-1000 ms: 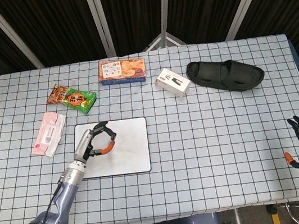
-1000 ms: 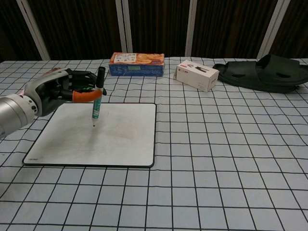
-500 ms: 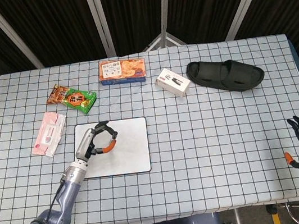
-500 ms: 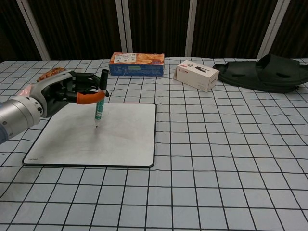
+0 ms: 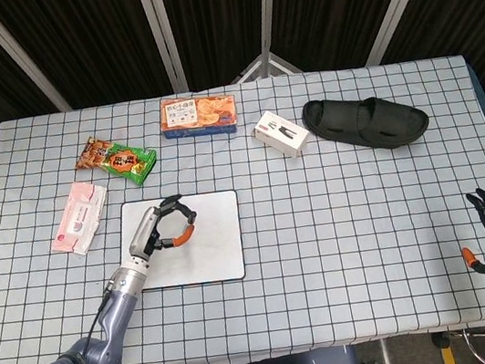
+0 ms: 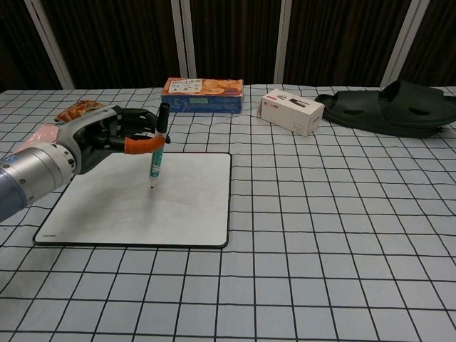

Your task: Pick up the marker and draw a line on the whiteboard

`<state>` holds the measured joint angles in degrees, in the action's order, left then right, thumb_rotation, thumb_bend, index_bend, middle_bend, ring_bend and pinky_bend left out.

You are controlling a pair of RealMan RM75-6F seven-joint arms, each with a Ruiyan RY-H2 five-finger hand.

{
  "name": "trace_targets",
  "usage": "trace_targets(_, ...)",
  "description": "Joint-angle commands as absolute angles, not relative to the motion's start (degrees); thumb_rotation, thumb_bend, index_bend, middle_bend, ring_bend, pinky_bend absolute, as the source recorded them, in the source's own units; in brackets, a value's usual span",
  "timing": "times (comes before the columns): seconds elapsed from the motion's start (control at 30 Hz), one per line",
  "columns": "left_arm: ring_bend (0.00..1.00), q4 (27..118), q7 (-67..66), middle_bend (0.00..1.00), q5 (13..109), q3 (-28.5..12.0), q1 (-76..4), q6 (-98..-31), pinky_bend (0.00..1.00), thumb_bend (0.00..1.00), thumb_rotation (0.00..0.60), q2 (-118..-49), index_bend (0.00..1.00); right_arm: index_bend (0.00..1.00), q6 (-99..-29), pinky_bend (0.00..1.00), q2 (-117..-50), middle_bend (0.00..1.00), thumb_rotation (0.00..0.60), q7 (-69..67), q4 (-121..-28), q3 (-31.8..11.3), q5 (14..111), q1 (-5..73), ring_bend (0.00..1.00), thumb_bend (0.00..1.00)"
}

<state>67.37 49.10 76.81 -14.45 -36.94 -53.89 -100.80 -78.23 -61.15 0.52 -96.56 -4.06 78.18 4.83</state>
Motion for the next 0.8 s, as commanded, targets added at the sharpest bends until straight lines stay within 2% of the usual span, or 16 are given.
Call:
trace_targets(0.03, 0.12, 67.20, 48.87, 0.44, 76.73, -14.35, -37.01, -53.82, 0.12, 0.50, 0.600, -100.98, 0.78, 0.00, -78.20, 0.00, -61.13, 0.00, 0.600, 0.46, -96.53, -4.08, 78.15, 4.85, 0.00, 0.34)
trace_targets(0.8, 0.12, 64.72, 46.60, 0.44, 75.70, -13.83, -36.38, -54.04, 0.12, 0.50, 0.600, -100.17, 0.78, 0.00, -78.18, 0.00, -61.00, 0.00, 0.600, 0.56, -96.83, -4.10, 78.08, 4.85, 0.00, 0.34)
